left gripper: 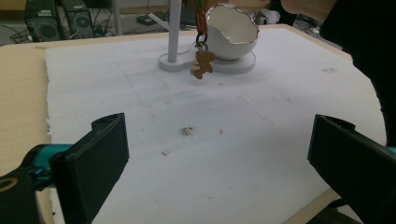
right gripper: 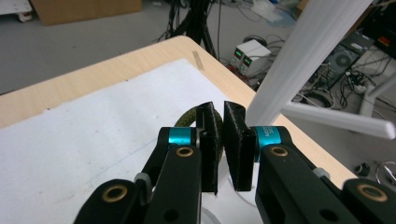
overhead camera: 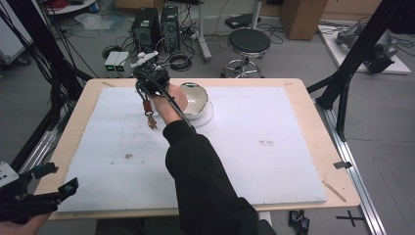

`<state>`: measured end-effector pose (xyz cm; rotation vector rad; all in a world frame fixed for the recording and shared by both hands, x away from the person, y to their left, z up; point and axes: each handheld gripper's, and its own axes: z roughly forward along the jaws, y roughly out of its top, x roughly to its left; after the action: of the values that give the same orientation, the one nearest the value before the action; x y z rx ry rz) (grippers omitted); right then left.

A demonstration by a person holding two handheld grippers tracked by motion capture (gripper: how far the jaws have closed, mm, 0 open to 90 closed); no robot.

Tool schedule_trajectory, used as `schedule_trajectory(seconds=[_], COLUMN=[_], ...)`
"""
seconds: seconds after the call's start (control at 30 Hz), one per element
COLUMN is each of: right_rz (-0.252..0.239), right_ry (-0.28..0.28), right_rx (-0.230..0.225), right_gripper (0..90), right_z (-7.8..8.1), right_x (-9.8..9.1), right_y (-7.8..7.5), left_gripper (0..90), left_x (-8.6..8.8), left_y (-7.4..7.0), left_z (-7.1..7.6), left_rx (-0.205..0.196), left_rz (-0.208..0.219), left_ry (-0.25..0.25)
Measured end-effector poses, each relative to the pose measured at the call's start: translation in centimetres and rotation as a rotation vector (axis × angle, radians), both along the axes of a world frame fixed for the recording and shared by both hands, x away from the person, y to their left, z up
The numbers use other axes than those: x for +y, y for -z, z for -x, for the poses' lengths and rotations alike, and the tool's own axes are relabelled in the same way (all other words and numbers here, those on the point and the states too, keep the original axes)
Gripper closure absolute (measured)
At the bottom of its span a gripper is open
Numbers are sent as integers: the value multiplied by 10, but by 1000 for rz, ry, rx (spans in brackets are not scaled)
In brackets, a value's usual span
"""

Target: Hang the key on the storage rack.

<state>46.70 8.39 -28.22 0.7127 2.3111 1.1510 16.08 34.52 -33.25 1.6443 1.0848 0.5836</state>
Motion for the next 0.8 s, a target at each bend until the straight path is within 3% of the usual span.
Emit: schedule_trajectory(seconds=[0.23, 0.5, 0.53, 0.67, 0.8], right_rz=[39, 3, -29, -31, -110], right_ry=[13, 10, 6, -13, -28], right_rx=[13, 35, 49, 44, 34], right_gripper=[850, 801, 697, 526, 283], right_z=[-7, -9, -9, -8, -6], right_x=[2, -4, -7, -12, -21], right_y=[8, 8, 6, 4, -3], left_gripper=[58, 58, 58, 58, 58], left_x=[0, 2, 1, 2, 1], left_y=[-1, 0, 0, 0, -1], left_z=[1, 2, 2, 2, -1], left_rx=[1, -3, -3, -2, -5], left_rz=[-4, -5, -6, -8, -7], left_ry=[2, -9, -11, -10, -6])
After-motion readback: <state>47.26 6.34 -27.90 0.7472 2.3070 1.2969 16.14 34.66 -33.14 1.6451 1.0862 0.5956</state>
